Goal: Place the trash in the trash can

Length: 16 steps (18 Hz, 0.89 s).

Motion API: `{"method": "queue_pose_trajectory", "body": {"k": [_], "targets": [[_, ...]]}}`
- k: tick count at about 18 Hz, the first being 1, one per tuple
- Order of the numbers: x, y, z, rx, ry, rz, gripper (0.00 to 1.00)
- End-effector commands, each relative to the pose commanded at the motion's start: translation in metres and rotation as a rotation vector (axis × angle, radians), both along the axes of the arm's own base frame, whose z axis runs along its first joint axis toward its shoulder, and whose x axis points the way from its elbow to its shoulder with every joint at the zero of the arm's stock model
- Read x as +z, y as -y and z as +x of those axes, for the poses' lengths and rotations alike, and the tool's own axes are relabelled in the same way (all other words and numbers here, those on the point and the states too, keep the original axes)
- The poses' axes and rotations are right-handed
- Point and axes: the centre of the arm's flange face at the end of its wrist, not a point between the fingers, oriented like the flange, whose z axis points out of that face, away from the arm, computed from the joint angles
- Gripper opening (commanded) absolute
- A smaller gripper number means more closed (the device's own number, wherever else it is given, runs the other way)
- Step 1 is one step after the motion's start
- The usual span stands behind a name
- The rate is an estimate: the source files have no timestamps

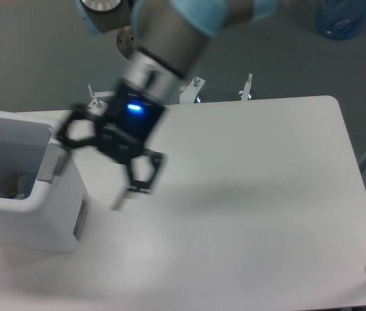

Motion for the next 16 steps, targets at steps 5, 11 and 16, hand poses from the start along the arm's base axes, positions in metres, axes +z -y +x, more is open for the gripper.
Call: {"method": "queue_pose_trajectory", "body": {"k": [5, 11, 16], "targets": [[-0.052, 0.018, -0.034, 0.052, -0.202, -0.260, 1.00], [-0.099, 0.045, -0.046, -0.007, -0.318, -0.451, 1.00], [-0.127, 0.061, -0.050, -0.167, -0.469, -0.613, 1.00]]}}
